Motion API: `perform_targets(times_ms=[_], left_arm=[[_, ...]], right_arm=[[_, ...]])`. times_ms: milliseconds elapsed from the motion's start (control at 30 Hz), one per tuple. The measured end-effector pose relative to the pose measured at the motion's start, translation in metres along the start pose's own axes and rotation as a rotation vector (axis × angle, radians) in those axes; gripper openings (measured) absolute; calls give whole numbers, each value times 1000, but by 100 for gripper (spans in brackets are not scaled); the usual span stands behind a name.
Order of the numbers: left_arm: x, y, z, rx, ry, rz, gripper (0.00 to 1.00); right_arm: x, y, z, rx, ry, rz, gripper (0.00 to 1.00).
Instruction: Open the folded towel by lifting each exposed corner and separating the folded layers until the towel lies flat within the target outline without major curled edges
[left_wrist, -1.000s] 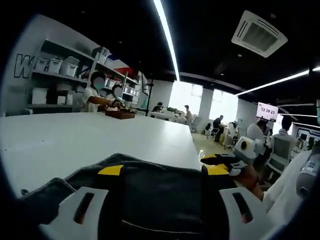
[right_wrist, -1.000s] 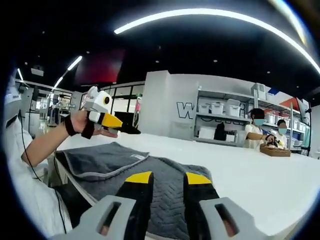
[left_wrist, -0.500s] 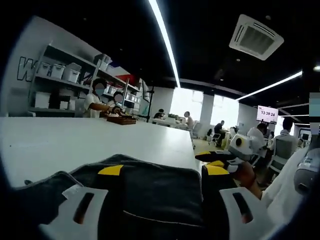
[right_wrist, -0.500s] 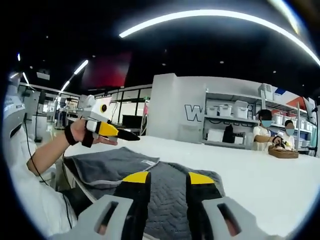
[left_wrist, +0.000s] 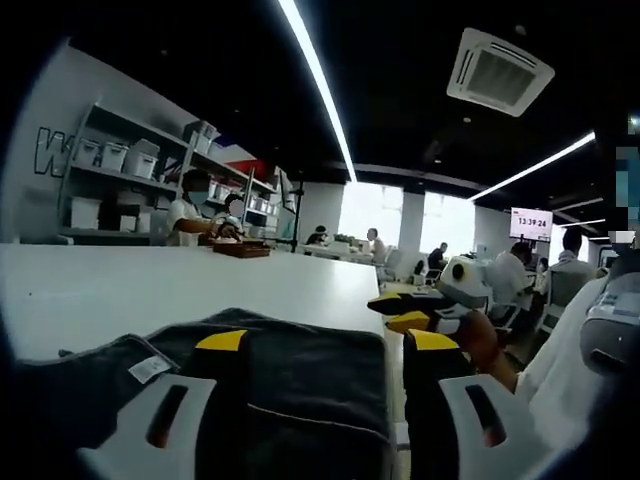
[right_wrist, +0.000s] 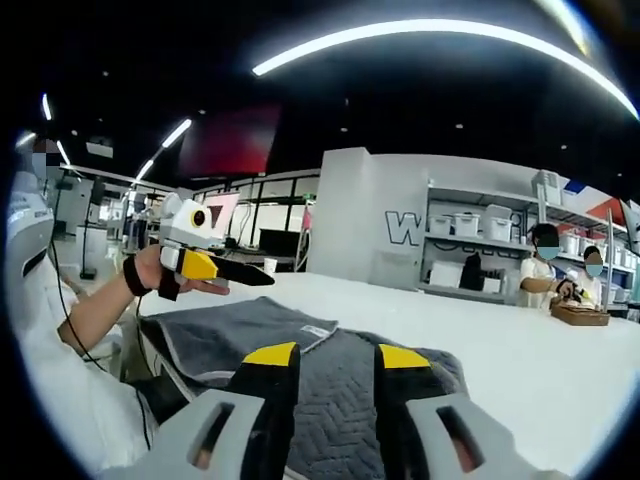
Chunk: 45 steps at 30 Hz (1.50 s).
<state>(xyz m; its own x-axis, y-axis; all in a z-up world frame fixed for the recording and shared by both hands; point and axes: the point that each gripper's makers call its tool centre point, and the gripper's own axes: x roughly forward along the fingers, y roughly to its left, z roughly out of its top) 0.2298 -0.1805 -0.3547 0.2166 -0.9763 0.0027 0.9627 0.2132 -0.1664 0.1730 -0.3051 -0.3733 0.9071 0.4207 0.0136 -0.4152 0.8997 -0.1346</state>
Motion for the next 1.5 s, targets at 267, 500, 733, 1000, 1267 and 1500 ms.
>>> perform_targets(times_ms=[267, 500, 733, 1000, 1267, 1500], left_arm=[[-9, -10, 0, 6, -16, -14, 61], [-16, -20, -10, 2, 3, -13, 60], [-22, -24, -19, 12, 23, -4, 59], [-23, -26, -33, 27, 52, 20, 58], [-21, -27, -53, 46, 92, 40, 56], [-21, -29, -69, 77, 152, 75, 56]], right_arm=[[4, 7, 4, -3, -1, 27, 26], [9, 17, 15, -12, -15, 52, 26], [11, 24, 17, -35, -2, 69, 26], [13, 27, 16, -37, 2, 76, 26], [16, 31, 12, -48, 21, 83, 26], [15, 32, 13, -51, 18, 80, 25]])
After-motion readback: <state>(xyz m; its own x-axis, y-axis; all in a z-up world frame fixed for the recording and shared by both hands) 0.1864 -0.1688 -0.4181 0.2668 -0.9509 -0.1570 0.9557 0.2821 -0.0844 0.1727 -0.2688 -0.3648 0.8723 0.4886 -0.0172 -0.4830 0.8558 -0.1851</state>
